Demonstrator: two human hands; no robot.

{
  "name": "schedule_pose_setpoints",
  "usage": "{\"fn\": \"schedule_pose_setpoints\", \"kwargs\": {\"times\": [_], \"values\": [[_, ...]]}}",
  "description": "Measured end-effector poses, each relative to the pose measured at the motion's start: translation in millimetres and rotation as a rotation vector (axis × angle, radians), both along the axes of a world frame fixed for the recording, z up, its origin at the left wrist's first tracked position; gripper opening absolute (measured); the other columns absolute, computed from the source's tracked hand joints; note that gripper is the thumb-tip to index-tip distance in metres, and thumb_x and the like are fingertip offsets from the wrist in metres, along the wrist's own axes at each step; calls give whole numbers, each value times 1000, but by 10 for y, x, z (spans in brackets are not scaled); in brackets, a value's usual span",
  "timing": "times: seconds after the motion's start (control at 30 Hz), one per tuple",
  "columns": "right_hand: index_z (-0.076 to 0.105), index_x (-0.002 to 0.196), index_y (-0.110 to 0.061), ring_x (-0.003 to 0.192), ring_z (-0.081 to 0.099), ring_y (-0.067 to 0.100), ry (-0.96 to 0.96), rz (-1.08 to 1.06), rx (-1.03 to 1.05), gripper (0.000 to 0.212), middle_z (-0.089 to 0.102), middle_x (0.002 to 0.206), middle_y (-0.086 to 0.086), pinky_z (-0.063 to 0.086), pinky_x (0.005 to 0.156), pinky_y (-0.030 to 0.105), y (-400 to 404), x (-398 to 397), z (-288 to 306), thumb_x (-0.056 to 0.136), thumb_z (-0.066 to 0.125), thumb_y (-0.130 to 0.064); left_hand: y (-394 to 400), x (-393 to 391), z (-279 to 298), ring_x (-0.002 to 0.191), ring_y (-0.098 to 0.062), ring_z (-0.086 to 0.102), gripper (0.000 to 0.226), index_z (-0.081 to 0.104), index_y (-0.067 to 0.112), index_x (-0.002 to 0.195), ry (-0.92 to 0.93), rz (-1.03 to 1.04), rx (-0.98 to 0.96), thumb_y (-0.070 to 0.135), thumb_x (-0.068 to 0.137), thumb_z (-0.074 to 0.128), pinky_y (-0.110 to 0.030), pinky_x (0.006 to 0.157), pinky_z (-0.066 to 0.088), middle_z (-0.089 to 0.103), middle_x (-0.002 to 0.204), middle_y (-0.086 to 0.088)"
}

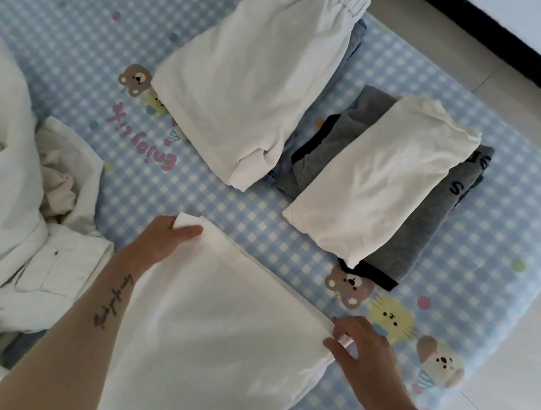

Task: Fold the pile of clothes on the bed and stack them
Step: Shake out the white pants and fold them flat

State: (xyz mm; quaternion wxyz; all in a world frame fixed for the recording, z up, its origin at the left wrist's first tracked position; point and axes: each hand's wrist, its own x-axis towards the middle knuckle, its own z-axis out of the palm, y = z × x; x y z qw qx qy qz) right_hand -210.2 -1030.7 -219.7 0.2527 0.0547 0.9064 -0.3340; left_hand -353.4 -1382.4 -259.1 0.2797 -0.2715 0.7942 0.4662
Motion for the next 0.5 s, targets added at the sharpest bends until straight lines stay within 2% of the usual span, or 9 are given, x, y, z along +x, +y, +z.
{"fn": "schedule_pose_setpoints", "kwargs": {"times": [0.1,0.17,0.2,0.27,0.33,0.4,0.5], "values": [[55,73,-25,77,62,0,-39,-68,-69,20,63,94,-20,53,70,25,67,-8,8,83,71,-17,-5,1,29,62,-5,65,11,69,19,74,16,-16,-38,26,82,71,-16,53,46,69,71,6],[56,72,-18,71,64,0,-108,-168,-125,19,69,78,-12,55,67,29,209,-29,2,85,68,-12,-8,-8,42,55,-4,63,15,69,17,72,15,-32,-77,28,81,72,-13,48,44,68,63,7],[55,71,-16,63,63,0,-143,-208,-147,20,69,71,-10,55,63,26,281,-39,3,86,67,-10,-8,-12,44,53,-4,63,16,70,15,72,13,-46,-82,28,81,72,-13,47,44,67,59,6],[52,69,-16,48,56,-1,-194,-234,-151,23,67,66,-14,48,47,19,370,-46,-4,86,66,-9,2,-16,38,53,-5,63,15,71,14,72,23,-81,-74,26,82,71,-11,47,45,68,57,7],[52,71,-18,41,51,2,-227,-244,-120,22,66,61,-10,40,38,15,321,-60,-28,84,69,-13,15,-14,21,58,-10,62,14,69,15,70,46,-103,-93,23,82,70,-16,52,46,66,60,6],[53,77,-20,51,57,11,-251,-264,-124,21,66,66,1,42,43,20,175,-109,-39,81,73,-17,27,-9,-6,58,-13,55,21,61,13,65,71,-116,-149,21,83,69,-21,54,41,59,60,4],[54,90,-20,68,62,17,-284,-234,-148,21,66,78,-3,48,59,30,5,-192,17,80,73,-15,68,-14,8,58,-10,49,26,53,21,62,111,-135,-223,21,83,68,-23,53,34,52,61,6]]}}
